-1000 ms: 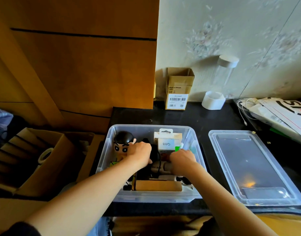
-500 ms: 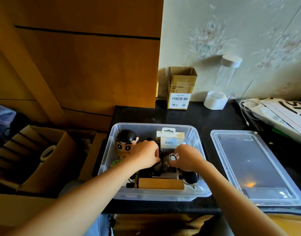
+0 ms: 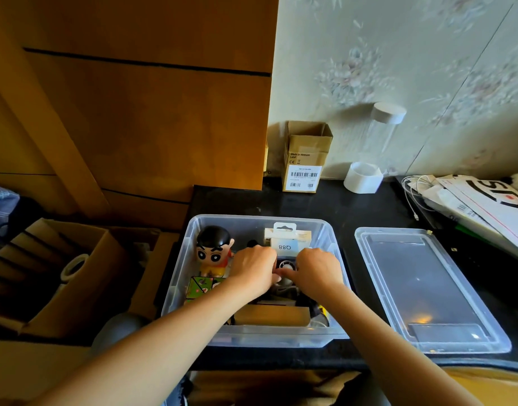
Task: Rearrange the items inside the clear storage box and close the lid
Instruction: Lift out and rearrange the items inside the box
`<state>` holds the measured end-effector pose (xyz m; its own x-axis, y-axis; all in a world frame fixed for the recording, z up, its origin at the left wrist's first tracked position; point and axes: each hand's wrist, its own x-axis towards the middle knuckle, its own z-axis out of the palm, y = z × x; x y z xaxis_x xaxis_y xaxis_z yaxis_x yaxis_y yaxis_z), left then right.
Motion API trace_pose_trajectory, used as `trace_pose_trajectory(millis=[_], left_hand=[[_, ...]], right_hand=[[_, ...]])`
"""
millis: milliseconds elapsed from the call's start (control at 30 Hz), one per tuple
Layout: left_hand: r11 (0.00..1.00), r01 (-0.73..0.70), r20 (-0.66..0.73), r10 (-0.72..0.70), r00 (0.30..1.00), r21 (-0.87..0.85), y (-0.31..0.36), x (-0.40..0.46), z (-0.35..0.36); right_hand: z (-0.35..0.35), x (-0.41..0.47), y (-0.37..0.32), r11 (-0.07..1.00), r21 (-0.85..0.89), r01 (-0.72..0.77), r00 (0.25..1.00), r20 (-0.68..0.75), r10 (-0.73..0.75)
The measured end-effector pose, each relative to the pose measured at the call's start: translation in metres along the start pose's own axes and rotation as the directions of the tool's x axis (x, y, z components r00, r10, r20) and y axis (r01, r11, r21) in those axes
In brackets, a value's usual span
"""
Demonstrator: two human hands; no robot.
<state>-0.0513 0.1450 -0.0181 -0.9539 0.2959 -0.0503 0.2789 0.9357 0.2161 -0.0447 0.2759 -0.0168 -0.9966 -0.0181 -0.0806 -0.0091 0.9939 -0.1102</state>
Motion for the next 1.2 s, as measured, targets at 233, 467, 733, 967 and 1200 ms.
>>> trace_pose_trajectory(millis=[233, 467, 733, 967, 1200], left_hand=[[0.996, -0.066, -0.026, 0.065, 0.998, -0.053, -0.001, 0.002, 0.005], [0.995, -0.052, -0.016, 0.051, 0.999, -0.08, -0.004, 0.002, 0.007], [1.0, -0.007, -0.008, 0.007, 1.0, 0.014, 0.002, 0.006, 0.005], [0.999, 0.02, 0.005, -0.02, 1.0, -0.029, 0.001, 0.0, -0.003], [0.978, -0.106, 0.143, 0.132, 0.981, -0.178, -0.01, -0.008, -0.019]], right_hand=[[-0.028, -0.011, 0.025, 0.994, 0.049, 0.098, 0.992, 0.07, -0.102], [-0.019, -0.02, 0.02, 0.958, -0.127, 0.258, 0.952, 0.204, -0.229], [-0.008, -0.019, 0.018, 0.937, -0.187, 0.296, 0.942, 0.221, -0.254], [0.007, -0.016, 0.014, 0.936, -0.212, 0.282, 0.939, 0.261, -0.224], [0.0, -0.016, 0.019, 0.96, -0.128, 0.25, 0.963, 0.135, -0.233]])
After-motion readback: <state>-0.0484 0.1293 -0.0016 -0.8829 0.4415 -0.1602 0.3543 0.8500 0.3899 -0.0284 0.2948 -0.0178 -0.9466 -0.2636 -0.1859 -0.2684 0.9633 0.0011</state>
